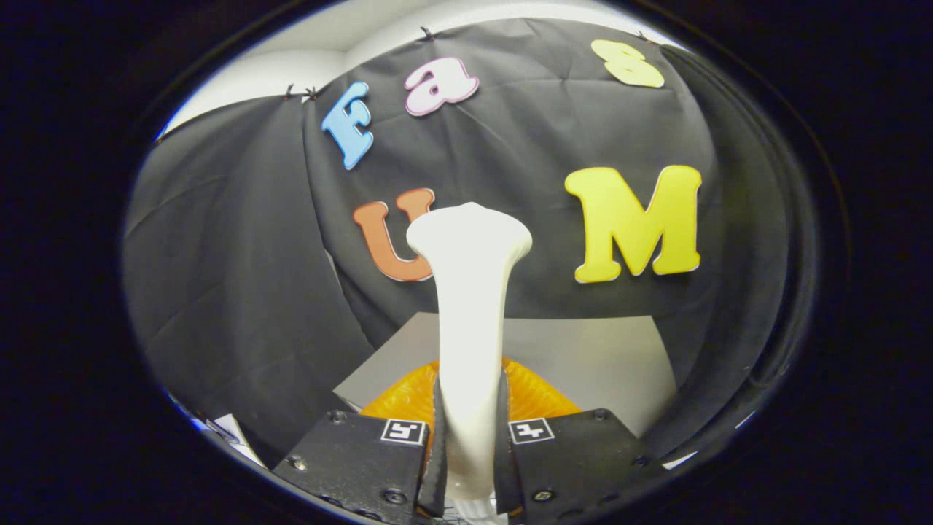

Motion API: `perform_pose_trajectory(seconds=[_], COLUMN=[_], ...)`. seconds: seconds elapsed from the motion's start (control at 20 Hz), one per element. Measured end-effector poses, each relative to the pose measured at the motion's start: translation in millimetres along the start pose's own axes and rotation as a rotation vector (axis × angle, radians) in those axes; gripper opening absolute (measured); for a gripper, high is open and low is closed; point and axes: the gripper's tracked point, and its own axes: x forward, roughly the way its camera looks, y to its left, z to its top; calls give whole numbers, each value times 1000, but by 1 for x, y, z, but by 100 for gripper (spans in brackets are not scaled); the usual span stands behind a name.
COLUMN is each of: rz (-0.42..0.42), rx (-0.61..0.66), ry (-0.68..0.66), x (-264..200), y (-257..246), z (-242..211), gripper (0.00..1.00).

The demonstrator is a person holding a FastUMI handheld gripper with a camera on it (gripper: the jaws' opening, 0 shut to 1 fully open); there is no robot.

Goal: Iron the clothes twice with a garment steamer, once on the left side and once on the right side.

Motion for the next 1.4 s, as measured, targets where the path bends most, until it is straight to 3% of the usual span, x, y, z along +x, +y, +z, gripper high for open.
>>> perform_pose_trajectory(seconds=[0.2, 0.6, 0.7, 1.05, 1.4], rz=[-10, -152, -141, -290, -410], rx=[-29, -58, -46, -91, -118], ry=[-94, -269, -310, -386, -385], x=[-51, -152, -180, -255, -273], y=[-18, -87, -102, -168, -215], z=[23, 59, 64, 75, 71], gripper=[28, 28, 28, 28, 28])
